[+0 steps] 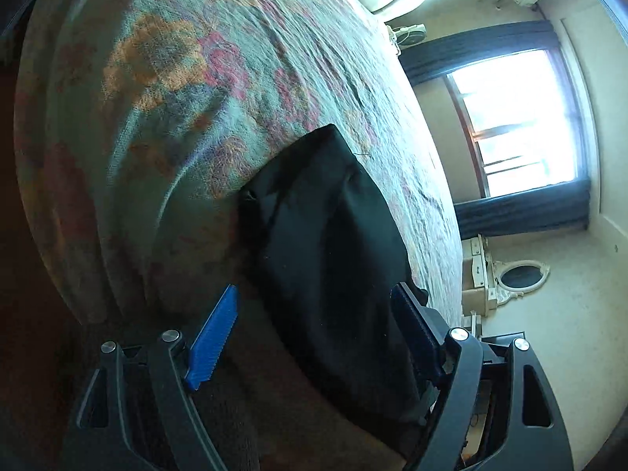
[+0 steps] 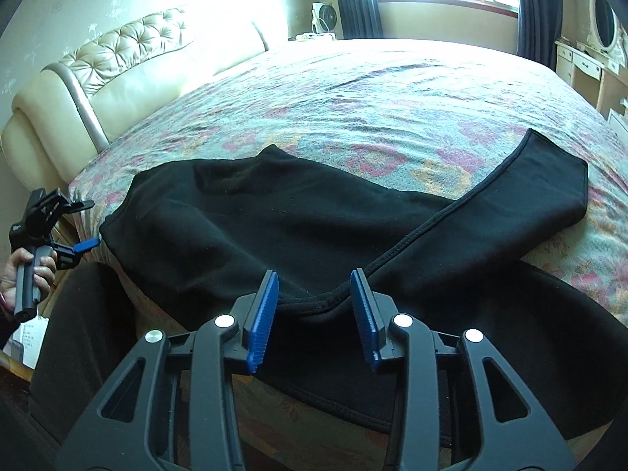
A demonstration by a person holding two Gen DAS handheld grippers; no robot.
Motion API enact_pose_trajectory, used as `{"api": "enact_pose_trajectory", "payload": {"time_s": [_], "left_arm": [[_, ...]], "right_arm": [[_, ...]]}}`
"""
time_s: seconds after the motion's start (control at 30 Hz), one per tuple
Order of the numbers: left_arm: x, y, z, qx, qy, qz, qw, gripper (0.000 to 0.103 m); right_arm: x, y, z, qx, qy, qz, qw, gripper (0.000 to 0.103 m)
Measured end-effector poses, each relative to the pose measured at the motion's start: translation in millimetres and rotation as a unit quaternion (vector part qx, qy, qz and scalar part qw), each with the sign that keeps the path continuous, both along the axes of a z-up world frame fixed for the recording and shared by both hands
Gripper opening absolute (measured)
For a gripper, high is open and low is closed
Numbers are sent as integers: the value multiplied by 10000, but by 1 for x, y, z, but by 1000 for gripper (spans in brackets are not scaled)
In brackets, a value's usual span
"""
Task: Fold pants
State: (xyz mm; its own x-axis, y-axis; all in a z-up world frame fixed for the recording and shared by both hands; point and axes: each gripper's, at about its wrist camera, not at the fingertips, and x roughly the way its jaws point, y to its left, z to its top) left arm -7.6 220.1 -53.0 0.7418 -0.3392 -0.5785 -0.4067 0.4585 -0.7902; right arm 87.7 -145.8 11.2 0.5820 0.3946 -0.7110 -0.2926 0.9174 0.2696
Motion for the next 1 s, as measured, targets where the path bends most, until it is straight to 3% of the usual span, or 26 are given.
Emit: {"api": "enact_pose_trajectory", "payload": {"time_s": [0.07, 0.13, 0.2, 0.37, 0.47, 0.53, 0.6, 0.7, 0.77, 0.83, 1.0], "left_arm": [[5, 4, -6, -83, 54, 68, 9999, 76], [9, 3, -13, -128, 231, 45, 9996, 39], [11, 2, -19, -149, 342, 25, 9993, 25], [2, 0, -19, -169, 285, 98, 9994, 16], [0, 1, -8, -97, 208, 126, 9997, 15], [5, -3, 3, 6, 135, 107, 9999, 14], [8, -6, 12, 63, 54, 81, 9999, 14], [15, -5, 21, 155, -82, 64, 9998, 10], [20, -1, 23, 220, -145, 100, 9996, 10], [25, 3, 21, 199, -155, 67, 9997, 10], [22, -4, 12, 256, 65, 79, 9996, 10]], "right_arm": [[5, -6, -1, 165, 105, -91, 9998, 38], [6, -9, -4, 255, 192, -148, 9994, 38], [6, -10, -7, 257, 236, -176, 9992, 38], [5, -8, -11, 281, 287, -165, 9991, 38], [8, -12, -14, 567, 450, -246, 9971, 39], [11, -24, -16, 937, 598, -422, 9929, 49], [14, -41, -21, 1423, 817, -741, 9837, 51], [21, -69, -36, 2227, 1282, -1256, 9582, 51], [25, -84, -48, 2556, 1588, -1607, 9400, 51], [31, -89, -53, 2626, 1729, -1781, 9324, 51], [53, -63, -27, 1620, 1380, -1493, 9656, 51]]}}
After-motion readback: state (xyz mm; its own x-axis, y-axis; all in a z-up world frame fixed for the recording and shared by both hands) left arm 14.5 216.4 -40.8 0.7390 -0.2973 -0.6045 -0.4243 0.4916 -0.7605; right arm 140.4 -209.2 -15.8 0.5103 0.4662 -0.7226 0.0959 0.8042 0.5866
